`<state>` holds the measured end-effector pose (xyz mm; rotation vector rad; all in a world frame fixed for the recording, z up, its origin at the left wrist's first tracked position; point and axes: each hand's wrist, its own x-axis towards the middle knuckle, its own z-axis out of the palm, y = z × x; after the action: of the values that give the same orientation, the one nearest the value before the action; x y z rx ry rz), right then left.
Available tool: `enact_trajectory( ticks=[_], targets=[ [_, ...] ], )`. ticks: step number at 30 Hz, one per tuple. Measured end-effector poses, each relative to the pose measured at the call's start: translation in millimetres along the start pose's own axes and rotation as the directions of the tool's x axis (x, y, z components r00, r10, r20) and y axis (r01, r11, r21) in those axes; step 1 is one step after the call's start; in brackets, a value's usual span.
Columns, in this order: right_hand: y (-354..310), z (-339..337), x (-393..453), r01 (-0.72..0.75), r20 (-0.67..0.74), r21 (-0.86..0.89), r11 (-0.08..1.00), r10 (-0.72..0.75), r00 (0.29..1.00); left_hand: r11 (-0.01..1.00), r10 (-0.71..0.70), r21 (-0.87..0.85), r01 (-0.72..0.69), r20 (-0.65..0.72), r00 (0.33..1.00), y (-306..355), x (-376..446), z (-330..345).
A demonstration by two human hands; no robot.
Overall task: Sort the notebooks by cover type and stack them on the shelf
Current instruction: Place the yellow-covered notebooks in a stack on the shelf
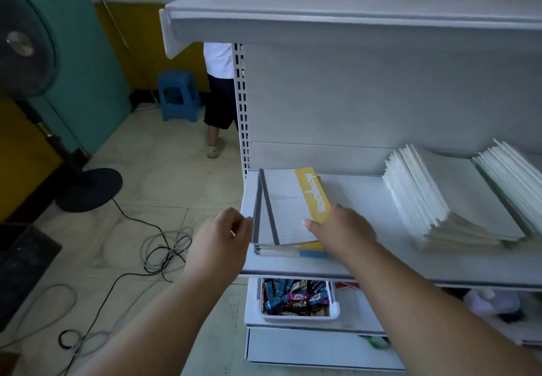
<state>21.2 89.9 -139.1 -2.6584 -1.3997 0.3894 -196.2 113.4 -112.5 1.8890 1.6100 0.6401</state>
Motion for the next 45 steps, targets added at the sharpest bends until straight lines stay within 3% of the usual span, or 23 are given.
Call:
enact_trajectory(
  ticks=[3, 5, 8, 10, 12, 14, 15, 17, 19, 22, 24, 26, 28, 30, 32, 33, 34, 35, 36, 37, 39, 41, 45],
  targets=[
    [3, -14, -2, -0.026, -0.094, 0.048, 0.999, 0.031, 0.995, 1.000, 0.001, -0.021, 0.001, 0.081, 0.997, 1, 6, 1],
    [0, -23, -4, 0.023, -0.143, 0.260, 0.965, 0.015, 0.990, 0.996, -0.017, -0.089, 0.028, 0.128, 0.992, 1, 10, 2],
    [-22, -30, -20, 0.119, -0.151, 0.696, 0.708, -0.018, 0.988, 0.918, -0.120, -0.359, 0.170, 0.159, 0.980, 2, 15, 5],
    [-34, -28, -32, 0.105, -0.090, 0.822, 0.560, -0.054, 0.994, 0.753, -0.202, -0.596, 0.278, 0.192, 0.960, 5, 15, 2],
    [-34, -19, -33, 0.108, -0.104, 0.758, 0.644, -0.045, 0.994, 0.640, -0.258, -0.711, 0.292, 0.159, 0.953, 2, 15, -2],
    [-21, -6, -22, 0.034, -0.111, 0.460, 0.887, 0.020, 0.994, 0.613, -0.284, -0.746, 0.261, 0.101, 0.954, -6, 16, -5],
    [-13, 0, -17, -0.021, -0.079, 0.295, 0.955, 0.046, 0.996, 0.600, -0.289, -0.759, 0.251, 0.088, 0.953, -10, 15, -6],
    [-1, 14, -9, -0.097, 0.034, 0.129, 0.987, 0.093, 0.995, 0.580, -0.281, -0.778, 0.241, 0.086, 0.956, -15, 13, -7],
    [7, 14, -6, -0.108, 0.050, 0.096, 0.990, 0.104, 0.993, 0.572, -0.272, -0.783, 0.244, 0.101, 0.957, -16, 11, -7],
    [16, -1, -2, -0.090, -0.095, 0.098, 0.991, 0.099, 0.991, 0.535, -0.250, -0.805, 0.257, 0.140, 0.958, -12, 10, -7],
    [18, -11, -3, -0.048, -0.176, 0.263, 0.964, 0.097, 0.980, 0.511, -0.228, -0.818, 0.263, 0.166, 0.959, -11, 11, -4],
    [8, -17, -9, 0.044, -0.173, 0.599, 0.800, 0.076, 0.982, 0.505, -0.217, -0.821, 0.267, 0.178, 0.960, -10, 12, -1],
    [-9, -23, -23, 0.040, -0.048, 0.861, 0.506, 0.002, 0.999, 0.539, -0.212, -0.800, 0.263, 0.173, 0.962, -9, 13, 2],
    [-21, -25, -36, -0.001, 0.041, 0.955, 0.295, -0.128, 0.991, 0.573, -0.207, -0.771, 0.277, 0.190, 0.960, -10, 14, 4],
    [-23, -25, -41, -0.009, 0.049, 0.967, 0.255, -0.150, 0.987, 0.545, -0.196, -0.785, 0.295, 0.223, 0.955, -8, 13, 4],
    [-21, -24, -40, -0.025, 0.057, 0.956, 0.292, -0.102, 0.993, 0.521, -0.194, -0.801, 0.296, 0.226, 0.954, -7, 12, 3],
    [-17, -21, -35, -0.024, 0.038, 0.909, 0.416, -0.025, 0.999, 0.500, -0.204, -0.816, 0.291, 0.216, 0.955, -8, 11, 3],
    [-12, -16, -29, 0.001, -0.020, 0.790, 0.613, 0.023, 1.000, 0.486, -0.223, -0.825, 0.289, 0.202, 0.954, -8, 10, 2],
    [-7, -10, -24, 0.021, -0.078, 0.576, 0.817, 0.029, 0.997, 0.475, -0.247, -0.831, 0.289, 0.189, 0.950, -10, 9, 0],
    [-3, -3, -18, 0.013, -0.091, 0.350, 0.937, 0.020, 0.996, 0.469, -0.262, -0.835, 0.289, 0.180, 0.948, -11, 9, -1],
    [0, 9, -10, -0.049, 0.028, 0.100, 0.994, 0.047, 0.999, 0.457, -0.282, -0.839, 0.295, 0.178, 0.943, -15, 9, -1],
    [6, 14, -4, -0.100, 0.092, 0.076, 0.992, 0.093, 0.991, 0.447, -0.289, -0.843, 0.299, 0.180, 0.940, -15, 8, -4],
    [27, -1, -8, -0.130, -0.127, 0.088, 0.988, 0.140, 0.982, 0.446, -0.276, -0.846, 0.294, 0.182, 0.944, -12, 5, -6]
  ],
)
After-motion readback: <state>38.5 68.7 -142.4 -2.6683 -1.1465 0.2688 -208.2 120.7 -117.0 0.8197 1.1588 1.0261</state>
